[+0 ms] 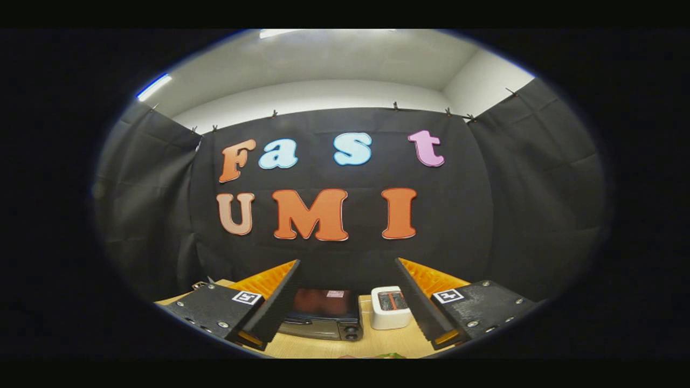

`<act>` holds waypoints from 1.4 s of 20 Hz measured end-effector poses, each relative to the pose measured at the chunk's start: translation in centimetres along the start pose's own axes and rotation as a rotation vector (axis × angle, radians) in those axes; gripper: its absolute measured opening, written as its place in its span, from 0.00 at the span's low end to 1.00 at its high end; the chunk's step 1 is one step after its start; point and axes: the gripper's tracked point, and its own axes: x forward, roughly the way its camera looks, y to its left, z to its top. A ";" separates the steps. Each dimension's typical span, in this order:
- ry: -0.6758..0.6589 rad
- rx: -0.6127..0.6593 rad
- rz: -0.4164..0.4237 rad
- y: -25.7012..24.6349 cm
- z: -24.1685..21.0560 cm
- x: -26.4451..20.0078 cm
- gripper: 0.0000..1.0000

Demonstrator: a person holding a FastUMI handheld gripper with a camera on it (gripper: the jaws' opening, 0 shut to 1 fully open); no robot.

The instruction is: Open the toaster oven, put the food inside, and close the toaster oven door.

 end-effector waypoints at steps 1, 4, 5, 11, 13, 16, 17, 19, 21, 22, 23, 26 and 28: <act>0.009 0.002 0.000 0.0 -0.5 0.0 0.99; 0.023 -0.008 0.004 0.1 -1.2 -0.4 1.00; 0.028 -0.011 0.004 0.1 -1.6 -0.5 0.99; 0.113 -0.025 -0.008 -0.4 -5.3 -1.4 0.99; 0.153 -0.025 -0.015 -0.4 -7.0 -1.7 0.99; 0.208 -0.027 -0.017 0.0 -9.1 -1.9 0.99; 0.218 -0.024 -0.009 0.4 -9.5 -1.9 1.00; 0.239 -0.021 0.006 1.4 -10.4 -1.7 1.00; 0.280 -0.012 0.040 3.1 -12.2 -1.9 0.99; 0.305 -0.011 0.055 4.0 -13.3 -1.9 1.00; 0.327 -0.004 0.074 5.1 -14.2 -1.9 0.99; 0.403 0.045 0.113 8.1 -17.1 -0.9 0.99; 0.462 0.055 0.098 9.0 -19.0 0.4 0.99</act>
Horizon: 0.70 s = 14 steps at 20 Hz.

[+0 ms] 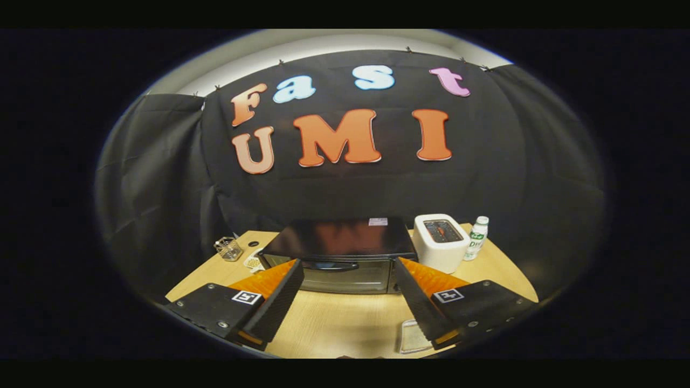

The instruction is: Open the toaster oven, put the food inside, and close the toaster oven door.

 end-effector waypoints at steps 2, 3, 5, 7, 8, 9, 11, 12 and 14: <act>0.066 0.027 -0.020 0.6 -1.1 2.4 1.00; 0.110 0.052 -0.026 0.9 -1.9 3.5 1.00; 0.178 0.095 -0.054 1.4 -3.2 5.4 0.99; 0.149 0.045 -0.076 1.5 -3.0 7.1 0.99; 0.144 0.000 -0.083 1.7 -3.0 7.8 0.98; 0.147 -0.029 -0.085 2.4 -3.3 8.4 0.96; 0.140 -0.035 -0.086 3.6 -3.0 9.6 0.96; 0.125 -0.033 -0.094 4.1 -2.8 10.1 0.96; 0.121 -0.041 -0.115 4.4 -2.8 11.0 0.95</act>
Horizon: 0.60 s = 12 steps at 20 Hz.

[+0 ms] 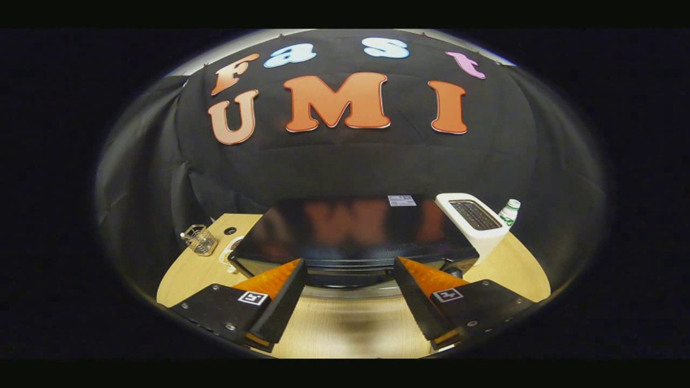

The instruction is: Open the toaster oven, put the food inside, and close the toaster oven door.

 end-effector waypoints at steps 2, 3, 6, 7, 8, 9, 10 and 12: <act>-0.005 0.007 -0.002 0.4 0.0 -0.1 0.95; -0.026 0.004 0.002 0.6 0.4 -0.2 0.95; -0.021 -0.020 0.003 0.5 0.0 0.2 0.95; -0.023 -0.024 0.000 0.6 0.2 0.6 0.95; -0.014 -0.026 -0.005 0.5 0.0 1.0 0.95; -0.005 -0.027 -0.012 0.5 -0.3 1.4 0.95; 0.005 -0.031 -0.019 0.4 -0.7 1.7 0.95; -0.012 -0.043 -0.024 0.5 -0.9 1.2 0.95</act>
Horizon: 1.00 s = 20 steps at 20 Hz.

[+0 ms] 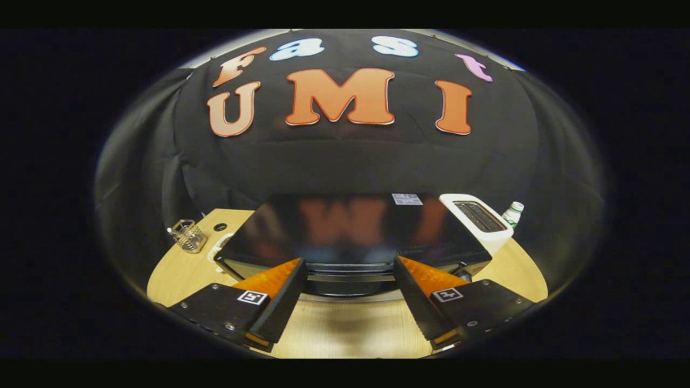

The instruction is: Open the toaster oven, put the food inside, and close the toaster oven door.

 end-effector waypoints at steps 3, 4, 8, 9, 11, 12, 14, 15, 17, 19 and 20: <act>-0.044 0.015 0.007 0.3 -0.2 0.2 0.90; -0.045 0.012 0.011 0.5 -0.4 0.0 0.88; -0.084 -0.016 0.030 0.6 -1.9 -2.6 0.80; -0.070 -0.028 0.047 0.8 -2.8 -3.2 0.80; -0.032 -0.057 0.085 0.9 -4.7 -4.7 0.80; -0.014 -0.067 0.104 1.1 -5.5 -5.3 0.80; 0.023 -0.064 0.146 1.4 -7.3 -6.1 0.80; 0.042 -0.056 0.170 1.7 -8.3 -6.5 0.80; 0.090 -0.027 0.210 2.0 -10.3 -7.1 0.80; 0.151 -0.001 0.239 2.4 -12.1 -7.4 0.80; 0.175 0.003 0.247 2.4 -13.0 -7.5 0.80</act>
